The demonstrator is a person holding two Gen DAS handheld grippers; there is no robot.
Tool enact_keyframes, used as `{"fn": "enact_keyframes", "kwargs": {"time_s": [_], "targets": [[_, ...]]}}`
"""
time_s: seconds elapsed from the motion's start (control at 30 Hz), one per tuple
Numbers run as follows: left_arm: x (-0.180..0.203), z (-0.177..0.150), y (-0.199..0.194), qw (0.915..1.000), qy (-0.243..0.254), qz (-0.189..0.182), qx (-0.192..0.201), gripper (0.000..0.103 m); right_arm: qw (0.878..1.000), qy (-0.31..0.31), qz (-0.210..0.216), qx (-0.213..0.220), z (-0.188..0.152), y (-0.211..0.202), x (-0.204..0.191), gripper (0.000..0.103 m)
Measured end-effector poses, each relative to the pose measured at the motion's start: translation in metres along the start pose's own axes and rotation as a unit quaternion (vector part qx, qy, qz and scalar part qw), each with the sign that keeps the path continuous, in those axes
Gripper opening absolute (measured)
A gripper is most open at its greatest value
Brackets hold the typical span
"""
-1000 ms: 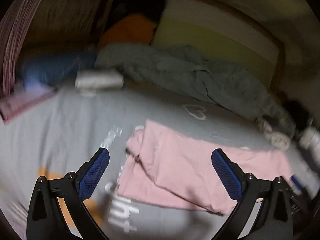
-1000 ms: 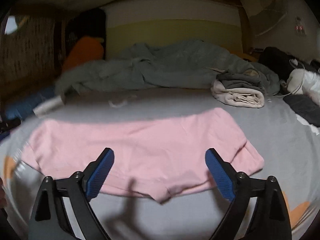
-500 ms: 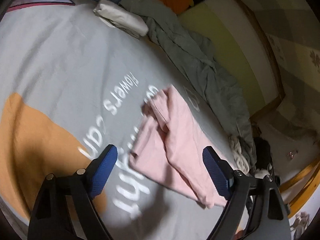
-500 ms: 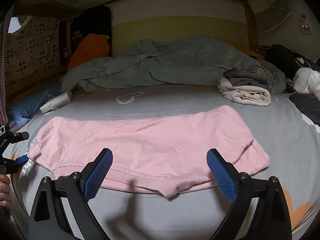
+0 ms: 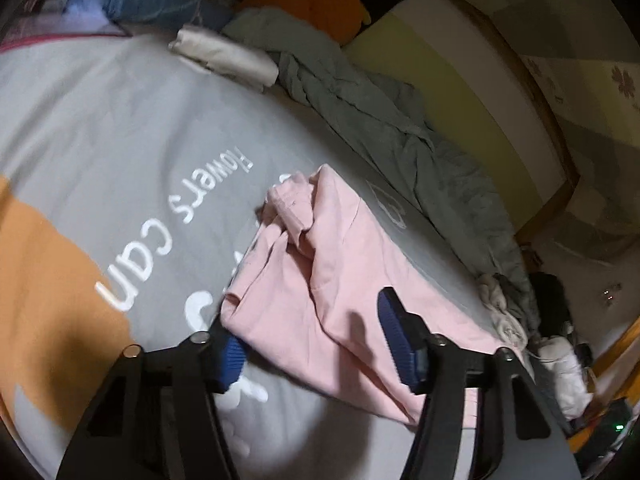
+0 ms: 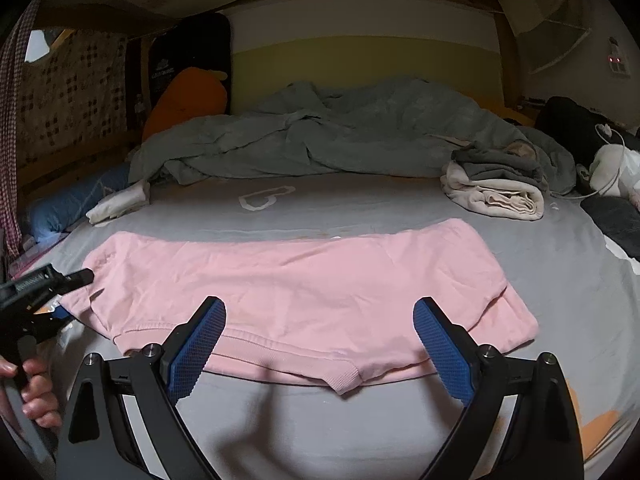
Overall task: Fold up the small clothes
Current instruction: 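Grasp one end of the pink shirt strip with the left tool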
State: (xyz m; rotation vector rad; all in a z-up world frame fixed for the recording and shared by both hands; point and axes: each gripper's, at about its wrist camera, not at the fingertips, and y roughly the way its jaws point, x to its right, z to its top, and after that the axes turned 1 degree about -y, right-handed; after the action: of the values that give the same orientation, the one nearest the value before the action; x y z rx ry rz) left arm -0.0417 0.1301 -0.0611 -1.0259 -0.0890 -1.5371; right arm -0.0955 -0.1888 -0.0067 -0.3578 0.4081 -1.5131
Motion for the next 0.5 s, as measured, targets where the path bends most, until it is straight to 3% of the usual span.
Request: {"fn": "enact_keyframes", "kwargs": {"time_s": [0.03,0.07,0.1,0.17,0.27,0.4,0.5], "targets": [[0.001,0.002,0.004,1.0000,0.004,0.003,0.003,0.041,1.000,0.003,0.001,-0.001,0.000,0.000,0.002,0.095],[0.000,0.004,0.010,1.0000,0.003,0.005,0.003,0.024,1.000,0.006,0.002,-0.004,0.001,0.001,0.003,0.091],[-0.003,0.006,0.015,0.9999,-0.006,0.009,0.000,0.014,1.000,0.009,0.004,-0.008,0.002,0.002,0.006,0.082],[-0.009,0.007,0.014,0.9996,-0.028,-0.003,0.006,0.012,1.000,0.012,0.013,-0.018,0.004,0.002,0.008,0.076],[0.005,0.013,0.008,0.9998,0.001,-0.004,0.017,0.009,1.000,0.015,0.007,-0.017,0.006,0.000,0.012,0.070],[0.063,0.027,-0.008,0.9954,0.079,-0.033,0.043,0.009,0.998,0.048,0.018,-0.032,0.008,0.004,0.025,0.065],[0.123,0.023,-0.012,0.9830,0.167,-0.062,0.043,0.009,0.996,0.079,0.011,-0.038,0.010,0.004,0.038,0.065]]}}
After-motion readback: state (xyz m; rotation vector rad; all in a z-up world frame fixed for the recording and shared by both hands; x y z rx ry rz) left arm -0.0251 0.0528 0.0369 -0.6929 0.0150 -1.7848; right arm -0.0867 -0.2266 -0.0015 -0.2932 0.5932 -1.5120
